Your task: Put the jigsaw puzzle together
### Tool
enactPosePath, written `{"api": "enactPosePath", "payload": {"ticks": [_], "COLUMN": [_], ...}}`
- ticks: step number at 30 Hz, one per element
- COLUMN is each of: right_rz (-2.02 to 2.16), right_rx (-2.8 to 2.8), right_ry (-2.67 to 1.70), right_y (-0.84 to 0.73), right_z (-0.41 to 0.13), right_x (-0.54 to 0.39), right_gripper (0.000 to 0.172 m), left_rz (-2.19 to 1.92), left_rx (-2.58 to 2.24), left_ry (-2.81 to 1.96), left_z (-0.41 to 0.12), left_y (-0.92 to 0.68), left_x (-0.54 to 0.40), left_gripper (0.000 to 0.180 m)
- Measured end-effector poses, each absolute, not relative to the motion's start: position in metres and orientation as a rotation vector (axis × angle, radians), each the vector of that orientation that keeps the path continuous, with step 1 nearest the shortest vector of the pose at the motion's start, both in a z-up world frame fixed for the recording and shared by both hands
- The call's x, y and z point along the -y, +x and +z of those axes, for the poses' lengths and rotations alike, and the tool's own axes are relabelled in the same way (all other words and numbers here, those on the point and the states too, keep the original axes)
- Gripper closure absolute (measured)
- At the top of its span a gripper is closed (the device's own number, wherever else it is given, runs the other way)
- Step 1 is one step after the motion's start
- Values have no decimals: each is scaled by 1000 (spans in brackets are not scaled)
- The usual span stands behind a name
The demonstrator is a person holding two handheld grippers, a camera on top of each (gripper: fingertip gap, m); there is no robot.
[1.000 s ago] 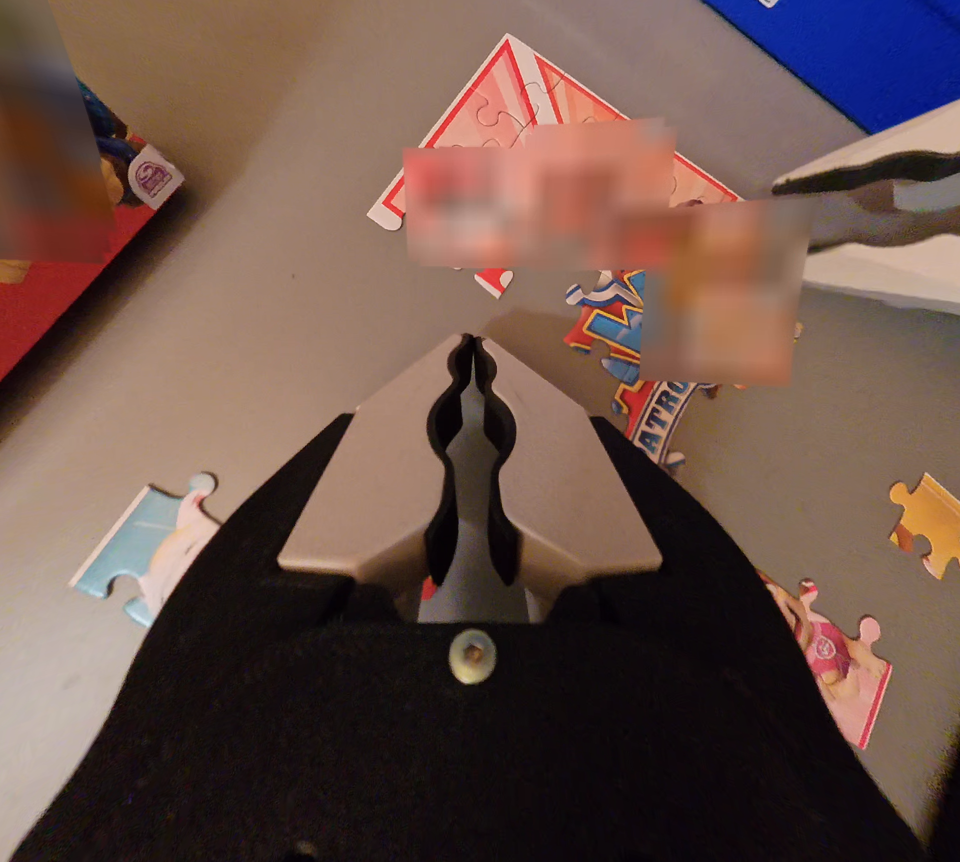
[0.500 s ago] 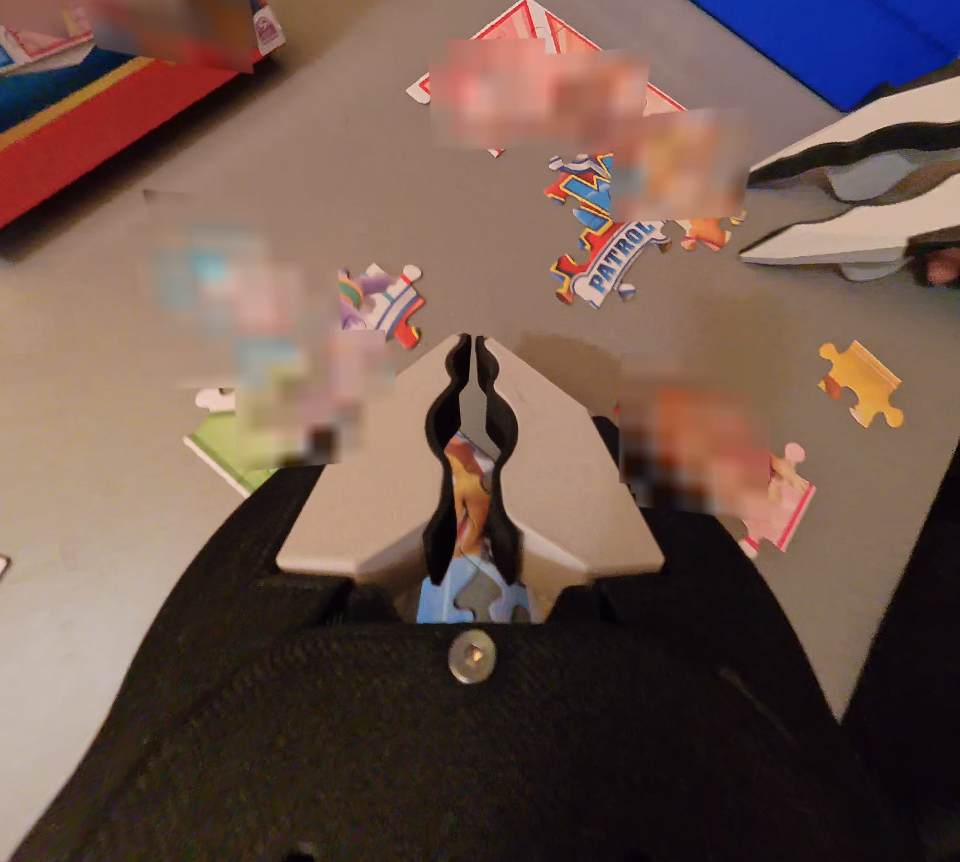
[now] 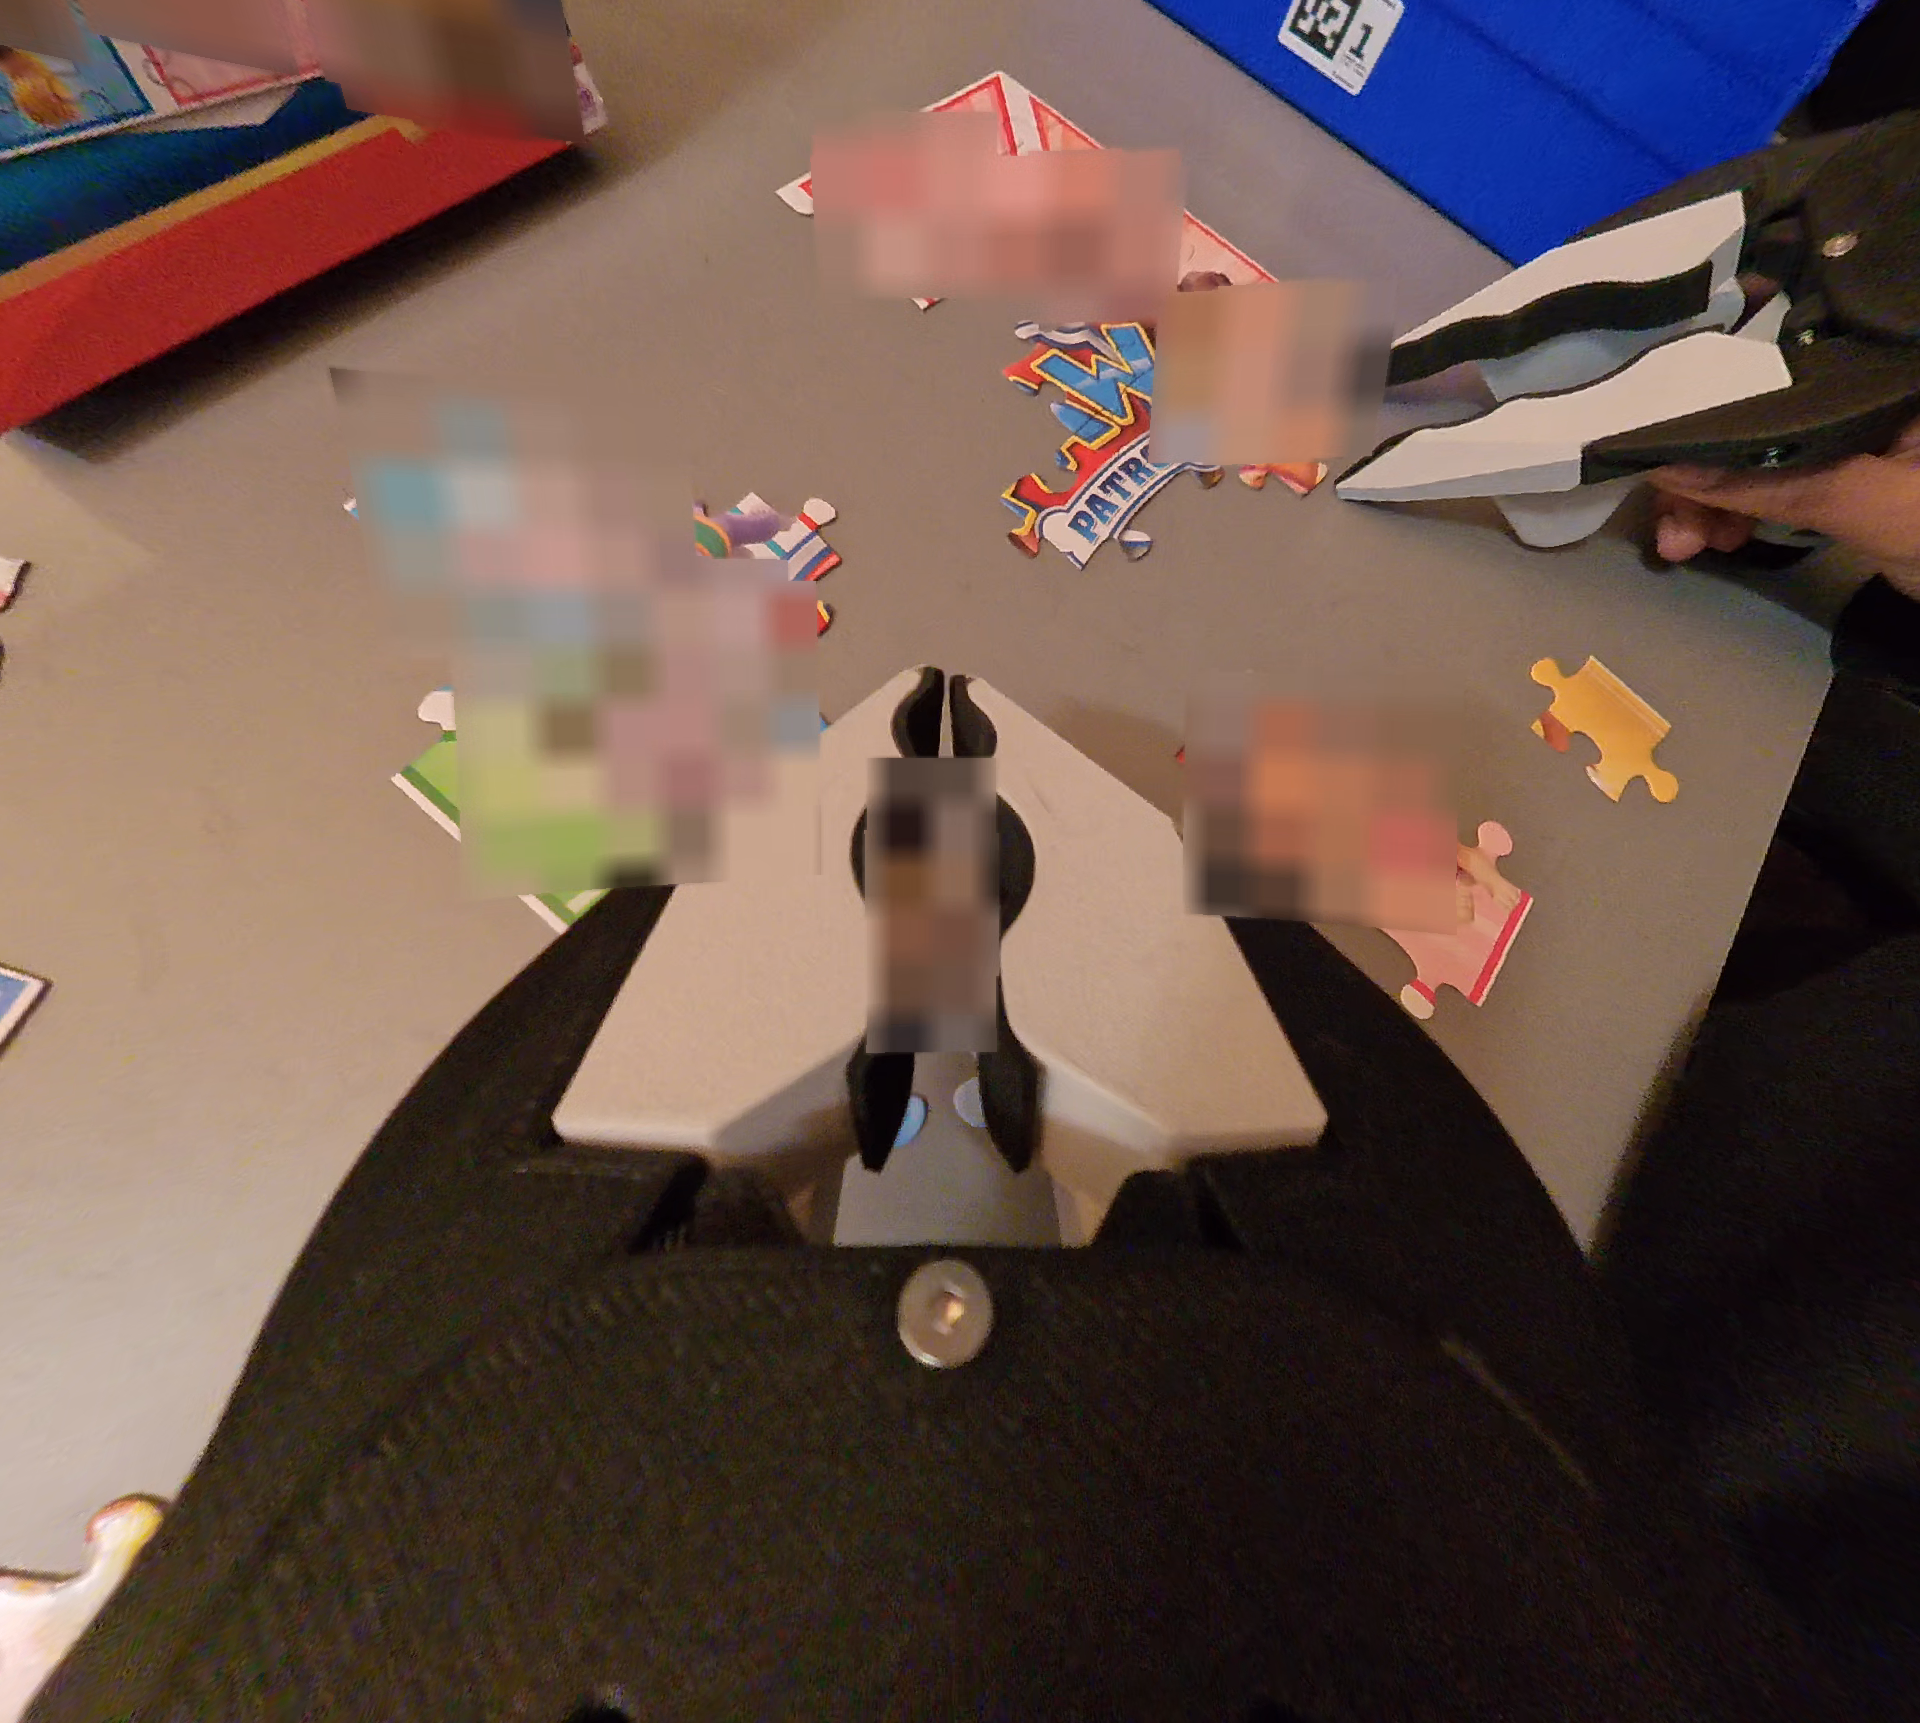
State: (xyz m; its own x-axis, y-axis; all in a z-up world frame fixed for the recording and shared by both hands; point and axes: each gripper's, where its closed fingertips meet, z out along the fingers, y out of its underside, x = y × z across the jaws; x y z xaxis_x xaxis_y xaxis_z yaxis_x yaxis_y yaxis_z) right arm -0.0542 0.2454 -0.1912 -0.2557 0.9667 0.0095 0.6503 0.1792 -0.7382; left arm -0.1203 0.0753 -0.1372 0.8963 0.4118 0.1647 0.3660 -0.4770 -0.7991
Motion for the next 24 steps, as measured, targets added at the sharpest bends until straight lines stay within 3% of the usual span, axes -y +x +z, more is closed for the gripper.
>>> {"api": "enactPosePath", "payload": {"ticks": [16,24], "right_rz": [1125,983], "right_rx": [1916,2299], "right_ry": [-1358,-1177], "right_y": [-39,22], "right_z": [-132,-173], "right_x": [-237,-201], "right_gripper": [132,121], "left_rz": [108,164], "left_rx": [643,696], "left_ry": [-2054,-2031], "left_z": [-128,-123], "left_y": [-126,-121], "left_x": [-46,-21], "left_gripper": [180,179]}}
